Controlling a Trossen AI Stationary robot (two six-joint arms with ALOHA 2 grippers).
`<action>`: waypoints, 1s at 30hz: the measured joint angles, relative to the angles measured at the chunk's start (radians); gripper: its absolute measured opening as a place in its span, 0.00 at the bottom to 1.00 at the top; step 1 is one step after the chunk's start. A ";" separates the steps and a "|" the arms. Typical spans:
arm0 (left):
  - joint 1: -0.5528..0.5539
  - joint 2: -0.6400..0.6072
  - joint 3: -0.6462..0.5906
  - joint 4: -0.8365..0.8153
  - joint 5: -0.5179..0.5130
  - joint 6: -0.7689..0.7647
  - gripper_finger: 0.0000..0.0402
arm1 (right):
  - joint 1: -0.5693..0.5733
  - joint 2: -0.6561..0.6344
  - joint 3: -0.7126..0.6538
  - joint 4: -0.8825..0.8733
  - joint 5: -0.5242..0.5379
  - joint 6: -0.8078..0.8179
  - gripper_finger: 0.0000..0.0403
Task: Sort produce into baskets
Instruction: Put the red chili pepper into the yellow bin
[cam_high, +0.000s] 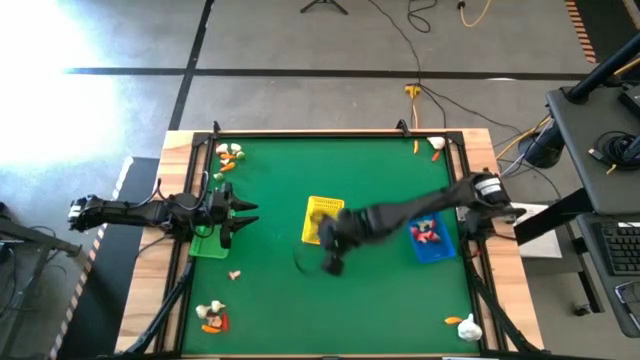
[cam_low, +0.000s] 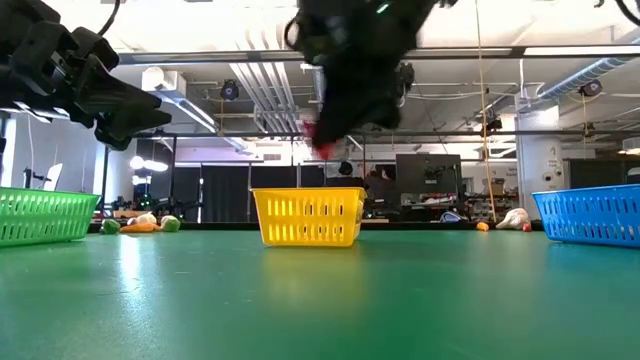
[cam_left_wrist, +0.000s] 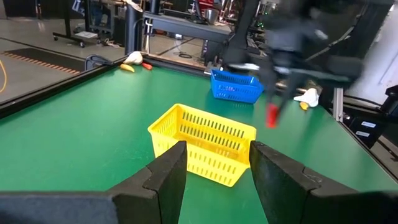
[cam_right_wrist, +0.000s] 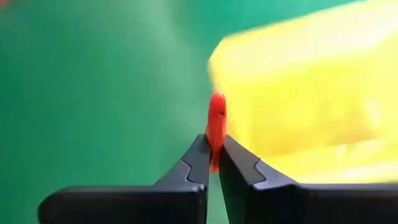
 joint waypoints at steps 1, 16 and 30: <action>0.000 0.000 0.000 0.000 0.000 0.000 0.39 | -0.031 0.000 0.000 0.032 0.003 -0.015 0.04; 0.000 0.000 0.000 0.001 0.000 0.000 0.39 | -0.216 0.105 -0.010 0.091 -0.029 -0.114 0.04; 0.000 0.002 0.000 0.002 0.000 0.000 0.39 | -0.210 0.176 0.002 0.062 -0.030 -0.069 0.22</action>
